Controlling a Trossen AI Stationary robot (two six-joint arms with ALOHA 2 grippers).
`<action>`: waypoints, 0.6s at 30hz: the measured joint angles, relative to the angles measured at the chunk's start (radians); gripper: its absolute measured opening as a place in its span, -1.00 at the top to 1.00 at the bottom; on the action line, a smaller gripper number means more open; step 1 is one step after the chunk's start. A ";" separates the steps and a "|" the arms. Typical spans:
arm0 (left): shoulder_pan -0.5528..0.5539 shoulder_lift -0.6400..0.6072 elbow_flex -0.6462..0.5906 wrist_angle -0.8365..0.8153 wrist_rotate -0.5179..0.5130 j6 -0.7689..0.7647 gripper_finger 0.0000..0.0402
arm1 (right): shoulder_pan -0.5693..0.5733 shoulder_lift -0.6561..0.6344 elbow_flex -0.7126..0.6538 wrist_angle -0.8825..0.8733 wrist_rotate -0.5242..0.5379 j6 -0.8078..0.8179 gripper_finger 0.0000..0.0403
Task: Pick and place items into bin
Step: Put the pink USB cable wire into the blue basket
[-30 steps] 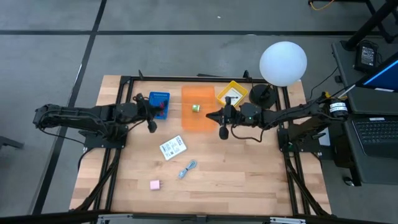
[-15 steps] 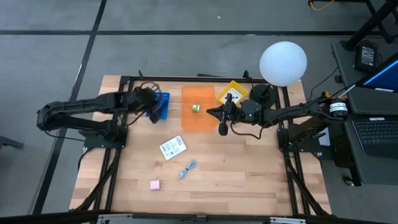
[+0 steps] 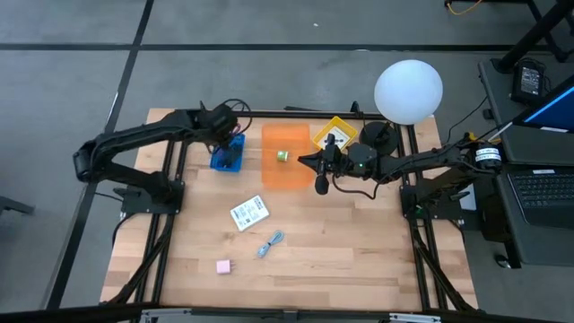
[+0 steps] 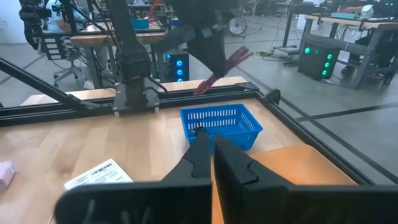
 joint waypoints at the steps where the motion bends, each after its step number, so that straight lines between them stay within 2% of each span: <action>1: 0.013 0.011 0.000 -0.003 0.013 0.000 0.94 | 0.000 0.000 0.000 0.000 0.000 0.000 0.99; 8: 0.069 0.068 -0.005 -0.011 0.034 0.000 0.94 | 0.000 0.000 0.000 -0.012 0.000 -0.003 0.99; 18: 0.075 0.134 -0.005 -0.007 0.037 -0.001 0.94 | 0.000 0.001 0.000 -0.025 0.000 -0.006 0.99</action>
